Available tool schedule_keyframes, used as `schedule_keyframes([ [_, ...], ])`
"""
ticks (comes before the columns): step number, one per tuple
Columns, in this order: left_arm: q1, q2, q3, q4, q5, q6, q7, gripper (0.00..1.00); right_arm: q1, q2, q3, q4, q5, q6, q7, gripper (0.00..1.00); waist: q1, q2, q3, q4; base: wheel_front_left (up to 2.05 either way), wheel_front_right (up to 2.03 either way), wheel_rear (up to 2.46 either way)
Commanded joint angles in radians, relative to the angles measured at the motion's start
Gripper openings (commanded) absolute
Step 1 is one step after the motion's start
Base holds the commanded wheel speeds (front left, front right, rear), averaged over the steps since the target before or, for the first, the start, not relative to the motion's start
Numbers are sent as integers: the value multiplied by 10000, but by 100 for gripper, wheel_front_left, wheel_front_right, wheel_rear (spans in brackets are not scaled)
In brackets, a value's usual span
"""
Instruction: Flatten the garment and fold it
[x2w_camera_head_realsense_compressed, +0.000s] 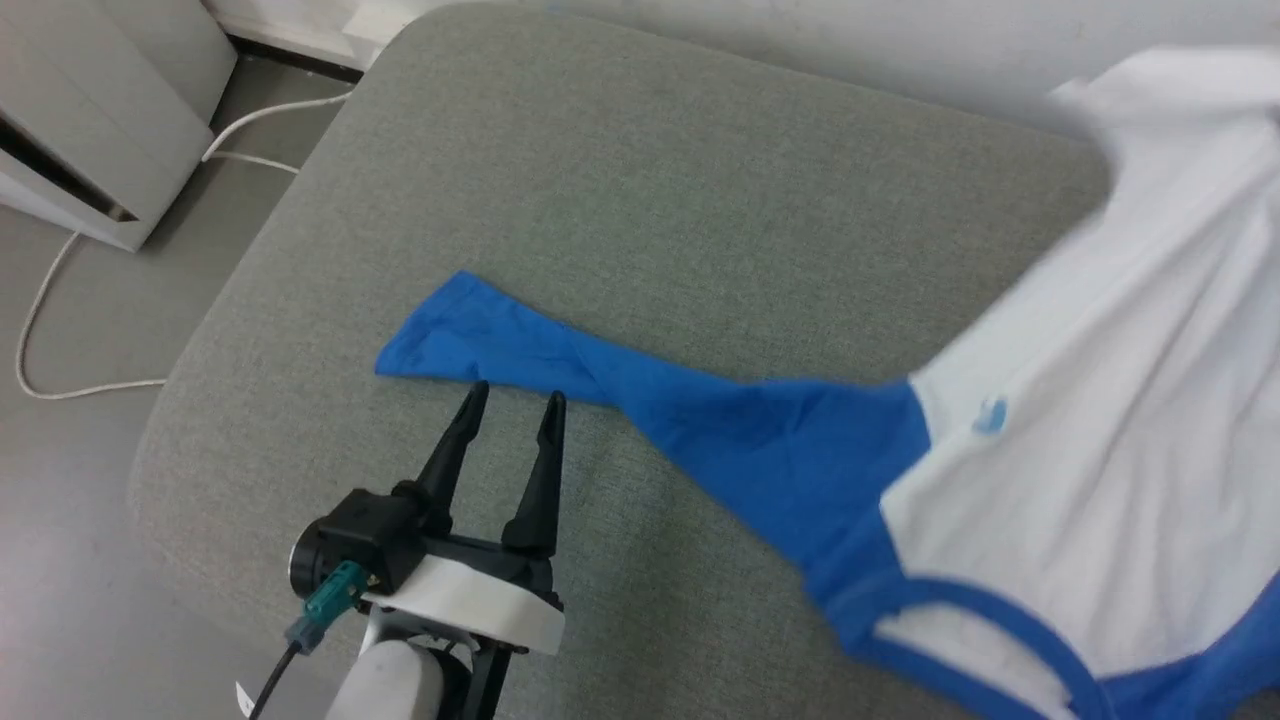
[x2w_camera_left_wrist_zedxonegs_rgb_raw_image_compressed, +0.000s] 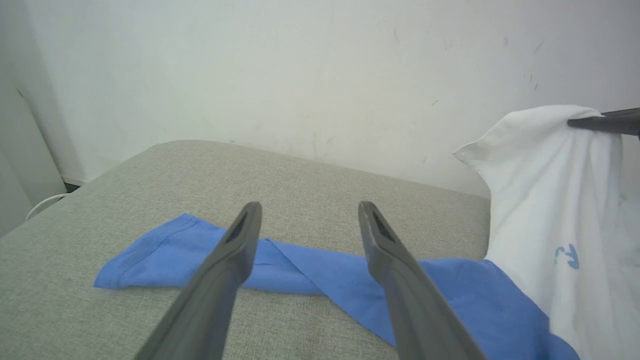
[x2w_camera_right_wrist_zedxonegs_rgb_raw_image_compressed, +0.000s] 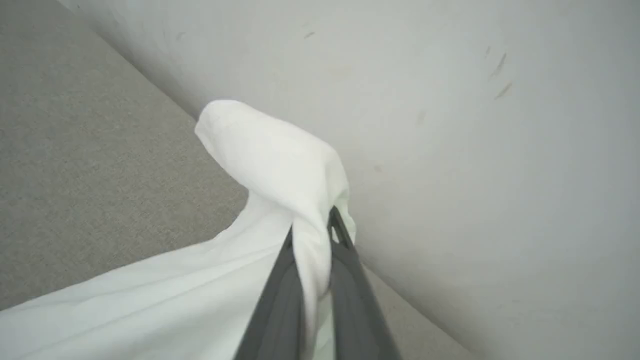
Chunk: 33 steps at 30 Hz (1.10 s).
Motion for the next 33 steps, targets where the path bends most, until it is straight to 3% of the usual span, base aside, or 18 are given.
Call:
schedule_keyframes([
  [1, -49, -91, 47, -59, 84, -84, -47, 100, -466, -7, -245, 258, -440, -23, -356, 0, -1, 1, 293, 163, 0, 0, 0],
  [12, -421, -213, -174, -71, -229, -229, -47, 100, -2506, 322, -445, 2111, -3454, -23, -2847, 0, -1, 1, 1269, 621, 0, 0, 0],
  [15, -468, -214, -237, -56, -289, -180, -47, 100, -2464, 590, -549, 2688, -3750, -23, -2867, 0, -1, 1, 1276, 616, 0, 0, 0],
  [16, -487, -214, -251, -44, -305, -150, -47, 100, -2382, 779, -574, 2972, -3775, -23, -2859, 100, -1, 1, 1257, 589, 0, 0, 0],
  [25, -446, -216, -1, 115, 91, -169, -47, 100, -1652, 1985, -358, 4652, -2824, -23, -3790, 100, -1, 1, 340, -288, 0, 0, 0],
  [33, -130, -174, 518, 139, 458, -291, -47, 100, -922, 2526, -30, 4400, -843, -23, -5012, 100, -1, 1, -875, -1641, 0, 0, 0],
])
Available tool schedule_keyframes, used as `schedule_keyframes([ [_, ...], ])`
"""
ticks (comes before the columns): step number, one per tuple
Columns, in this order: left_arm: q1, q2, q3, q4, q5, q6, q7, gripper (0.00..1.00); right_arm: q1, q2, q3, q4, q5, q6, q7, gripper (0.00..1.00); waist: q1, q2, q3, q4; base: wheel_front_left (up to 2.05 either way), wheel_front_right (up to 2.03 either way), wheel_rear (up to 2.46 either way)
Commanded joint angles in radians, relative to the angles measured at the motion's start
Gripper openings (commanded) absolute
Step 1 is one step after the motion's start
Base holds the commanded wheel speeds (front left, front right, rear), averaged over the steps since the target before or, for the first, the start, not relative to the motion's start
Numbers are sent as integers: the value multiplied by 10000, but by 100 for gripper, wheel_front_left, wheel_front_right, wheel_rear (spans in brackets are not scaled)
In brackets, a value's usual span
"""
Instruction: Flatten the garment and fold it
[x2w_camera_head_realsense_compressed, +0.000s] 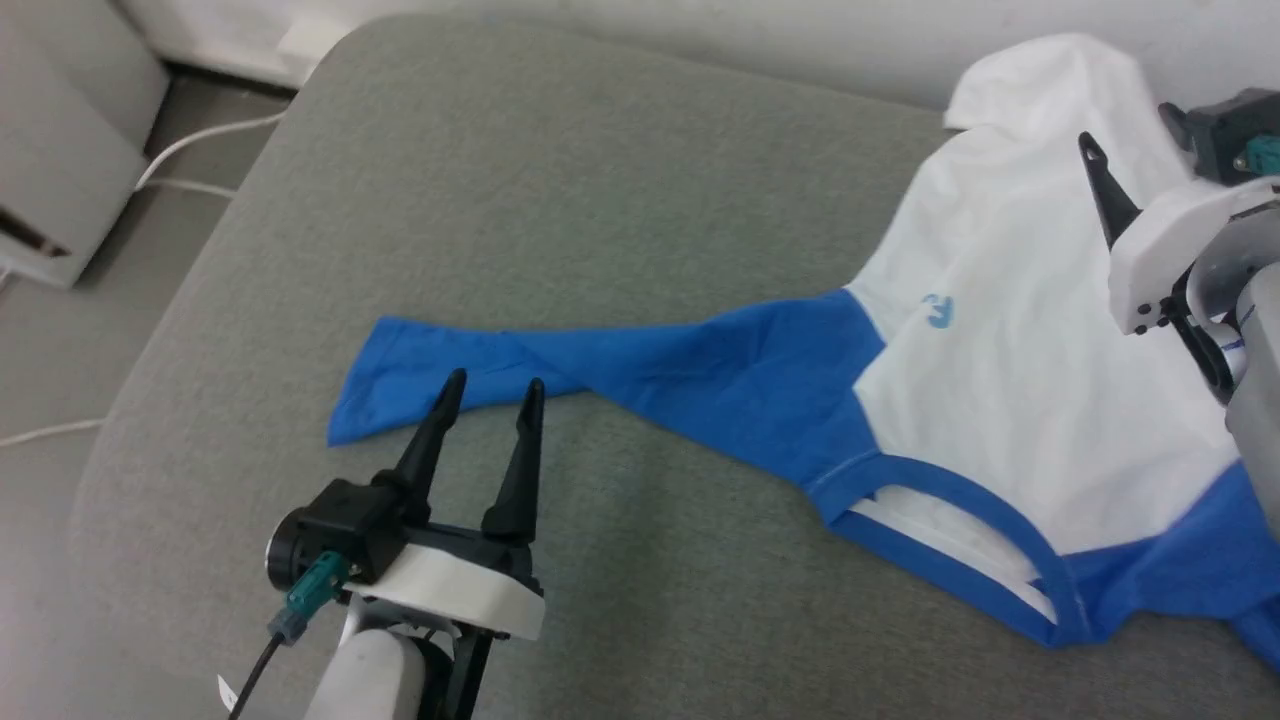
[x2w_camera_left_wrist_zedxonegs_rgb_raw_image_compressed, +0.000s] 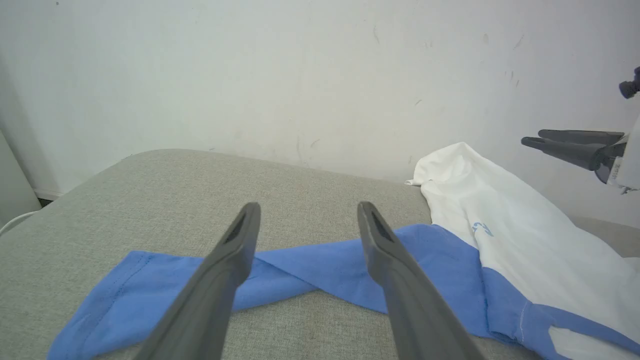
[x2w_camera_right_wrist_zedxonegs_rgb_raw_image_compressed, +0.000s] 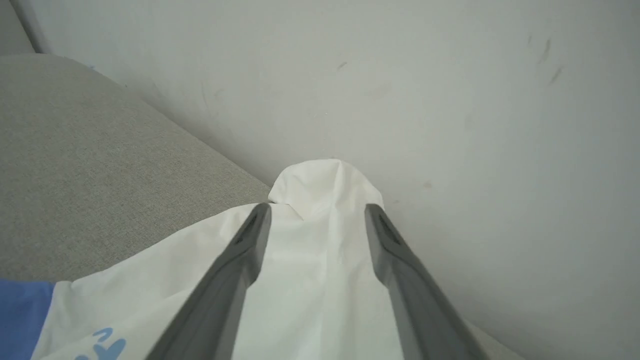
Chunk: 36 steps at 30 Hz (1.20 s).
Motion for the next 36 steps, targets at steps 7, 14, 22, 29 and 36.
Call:
schedule_keyframes([
  [7, 425, 15, 415, -100, 129, -82, -47, 100, 1599, -350, -106, -1575, 1390, -21, -289, 100, 2, 0, -1477, -2064, 0, 0, 0],
  [14, 771, 9, 646, -166, 194, -110, -47, 100, 3912, -770, -1240, -3458, 2260, -21, 1658, 100, 2, 0, -1480, -2840, 0, 0, 0],
  [22, 847, -2, 708, -171, 267, -134, -47, 100, 6122, -517, -4292, -5227, 1322, -21, 5868, 100, 2, 0, -1160, -3350, 0, 0, 0],
  [29, 557, 32, 611, -101, 290, -154, -47, 100, 7345, 595, -6303, -7072, 275, -21, 8460, 100, 2, 0, -597, -3438, 0, 0, 0],
  [36, 190, 159, 476, 26, 247, -165, -47, 100, 7459, 1304, -7384, -7232, -468, -21, 8602, 100, 2, 0, 40, -3342, 0, 0, 0],
])
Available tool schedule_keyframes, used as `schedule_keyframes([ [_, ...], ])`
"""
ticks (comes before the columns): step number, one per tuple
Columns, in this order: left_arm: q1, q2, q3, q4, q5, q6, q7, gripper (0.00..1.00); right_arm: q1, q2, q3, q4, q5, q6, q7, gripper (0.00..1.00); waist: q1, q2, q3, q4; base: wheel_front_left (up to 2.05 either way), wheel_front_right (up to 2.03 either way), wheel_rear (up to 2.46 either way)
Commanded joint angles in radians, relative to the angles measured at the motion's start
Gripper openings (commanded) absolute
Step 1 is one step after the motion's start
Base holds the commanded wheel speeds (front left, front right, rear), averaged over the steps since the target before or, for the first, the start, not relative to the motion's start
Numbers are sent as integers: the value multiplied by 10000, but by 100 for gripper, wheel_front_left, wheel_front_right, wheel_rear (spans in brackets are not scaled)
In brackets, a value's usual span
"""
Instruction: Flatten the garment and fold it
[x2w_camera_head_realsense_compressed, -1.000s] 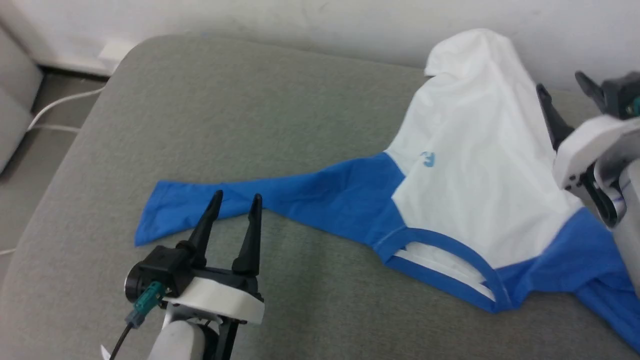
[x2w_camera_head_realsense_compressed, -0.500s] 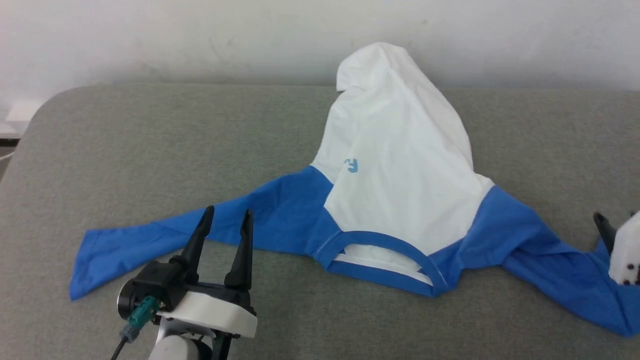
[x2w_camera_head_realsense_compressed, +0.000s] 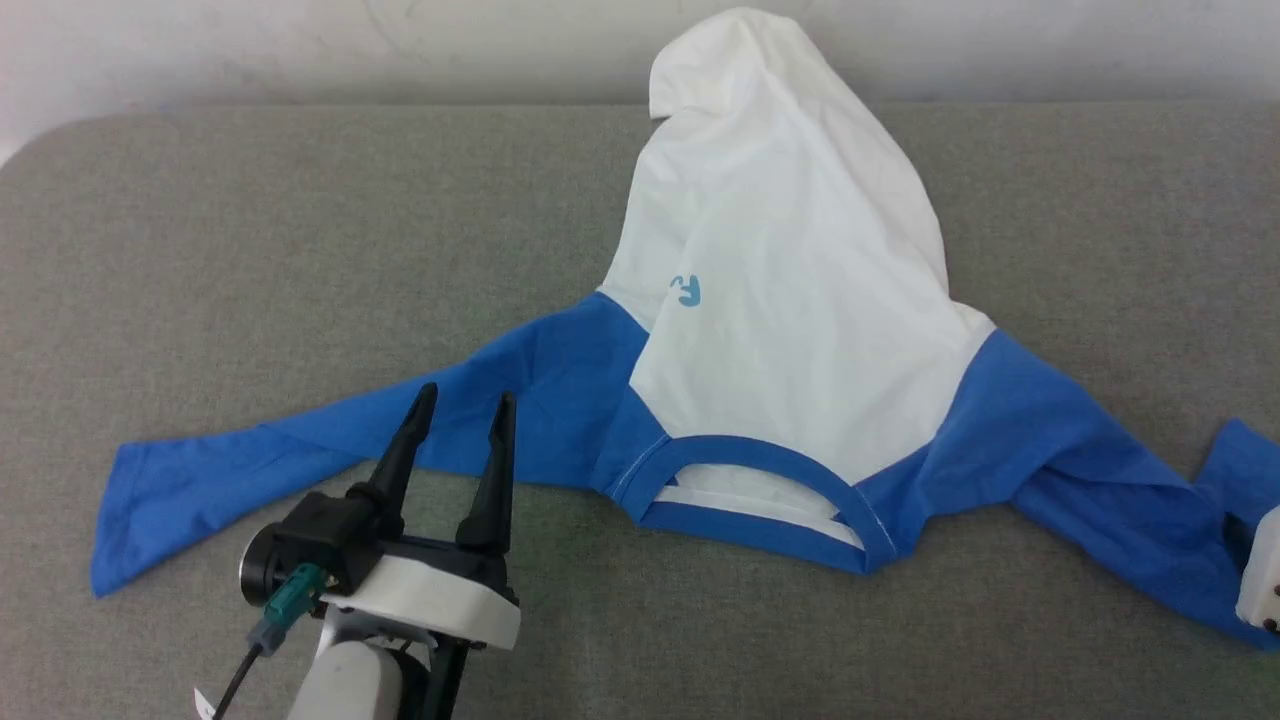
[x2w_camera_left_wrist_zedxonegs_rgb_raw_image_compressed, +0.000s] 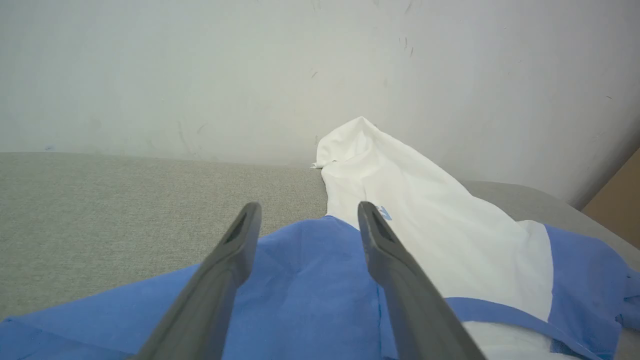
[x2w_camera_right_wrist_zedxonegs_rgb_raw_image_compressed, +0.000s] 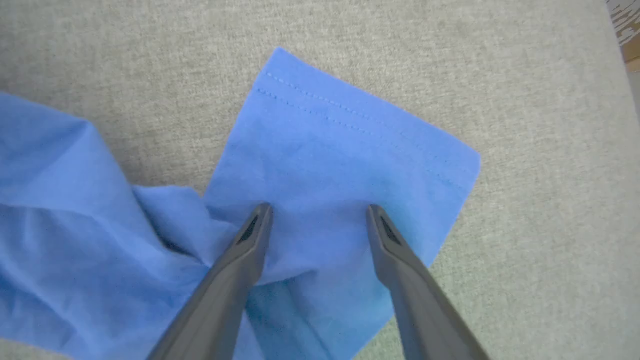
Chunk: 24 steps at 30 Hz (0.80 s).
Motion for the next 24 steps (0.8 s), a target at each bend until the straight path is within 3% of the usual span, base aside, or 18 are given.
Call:
schedule_keyframes([
  [1, -173, 78, -34, 35, 37, -64, -47, 100, 4, 112, -131, 121, -154, -21, -80, 100, -1, 0, 326, 73, 0, 0, 0],
  [4, -302, 133, -109, 40, 11, -66, -47, 100, -44, 213, -202, 490, -334, -21, -174, 100, -1, 0, 512, 129, 0, 0, 0],
  [5, -325, 143, -123, 39, 6, -66, -47, 100, -42, 254, -185, 617, -374, -21, -180, 82, -1, 0, 540, 137, 0, 0, 0],
  [6, -338, 151, -133, 41, 0, -67, -47, 100, -37, 266, -174, 747, -403, -21, -201, 28, -1, 0, 559, 142, 0, 0, 0],
  [7, -351, 159, -141, 44, -7, -67, -47, 100, -45, 251, -158, 862, -422, -21, -262, 0, -1, 0, 570, 146, 0, 0, 0],
  [15, -239, 127, -136, 188, -66, -68, -47, 100, -612, -227, -249, 465, -1229, -21, -1728, 0, -1, 0, 41, 95, 0, 0, 0],
  [24, -337, -6, -361, 121, -177, -68, -47, 100, -2671, -1733, -170, -909, -2202, -21, -2793, 0, -1, 0, 20, 610, 0, 0, 0],
])
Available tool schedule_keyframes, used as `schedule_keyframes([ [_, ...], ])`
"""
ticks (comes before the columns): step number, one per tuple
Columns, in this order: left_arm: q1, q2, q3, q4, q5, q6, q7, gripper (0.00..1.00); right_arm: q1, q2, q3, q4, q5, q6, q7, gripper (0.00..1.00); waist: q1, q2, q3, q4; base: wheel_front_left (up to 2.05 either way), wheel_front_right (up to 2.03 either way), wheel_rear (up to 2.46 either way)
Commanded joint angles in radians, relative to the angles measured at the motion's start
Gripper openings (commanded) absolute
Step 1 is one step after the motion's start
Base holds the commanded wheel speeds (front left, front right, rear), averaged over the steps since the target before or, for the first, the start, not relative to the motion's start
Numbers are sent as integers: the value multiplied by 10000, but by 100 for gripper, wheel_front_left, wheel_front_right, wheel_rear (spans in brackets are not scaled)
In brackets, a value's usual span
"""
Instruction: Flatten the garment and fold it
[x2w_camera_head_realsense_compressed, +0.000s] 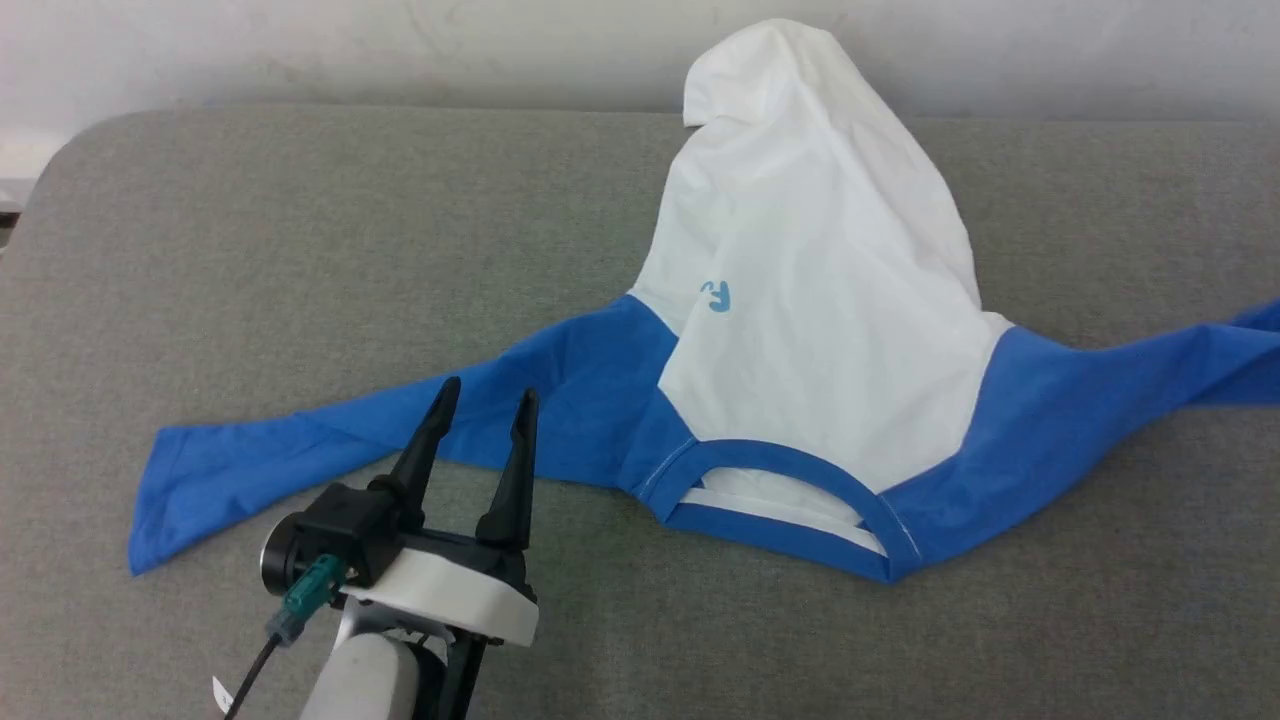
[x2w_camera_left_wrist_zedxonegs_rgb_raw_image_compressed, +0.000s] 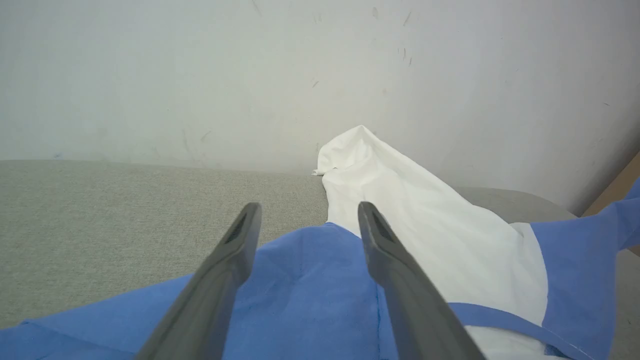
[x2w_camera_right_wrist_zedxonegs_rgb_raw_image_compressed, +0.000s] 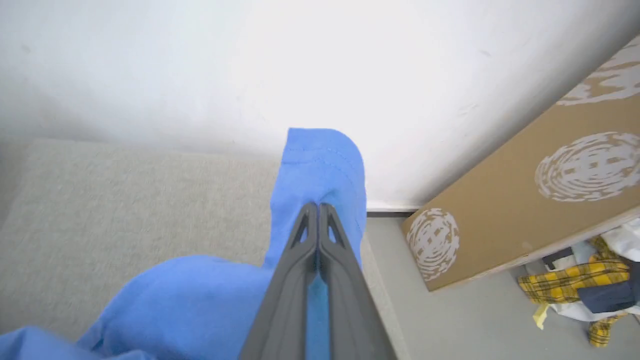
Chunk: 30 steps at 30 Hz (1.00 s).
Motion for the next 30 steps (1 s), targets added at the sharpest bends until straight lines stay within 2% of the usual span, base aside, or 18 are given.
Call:
schedule_keyframes([
  [1, -114, -18, -18, -29, -58, -66, -47, 100, -280, -98, -19, -46, -133, -23, -120, 0, -1, 0, 150, 231, 0, 0, 0],
  [7, -364, -81, -220, -51, -113, -66, -47, 100, -2024, -758, -383, 716, -1291, -23, -986, 0, -1, 0, 738, 833, 0, 0, 0],
  [10, -521, -96, -259, -49, -130, -67, -47, 100, -2786, -839, -664, 1445, -1793, -23, -1428, 0, -1, 0, 1084, 1126, 0, 0, 0],
  [14, -695, -100, -347, -19, -121, -67, -47, 100, -3484, -803, -490, 2636, -2229, -23, -1889, 0, -1, 0, 1470, 1409, 0, 0, 0],
  [15, -750, -101, -377, -17, -120, -67, -47, 100, -3612, -809, -448, 2994, -2304, -23, -1912, 48, -1, 0, 1552, 1468, 0, 0, 0],
  [16, -800, -102, -406, -17, -124, -67, -47, 100, -3717, -783, -421, 3384, -2330, -23, -1885, 100, -1, 0, 1610, 1522, 0, 0, 0],
  [23, -919, -110, -337, 81, -143, -67, -47, 100, -3854, -554, -16, 5519, -2234, -23, -2388, 100, -1, 0, 1467, 1603, 0, 0, 0],
  [30, -621, -22, -104, 152, -67, -67, -47, 100, -3803, -8, 557, 6451, -1933, -23, -3736, 100, -1, 0, 536, 1141, 0, 0, 0],
])
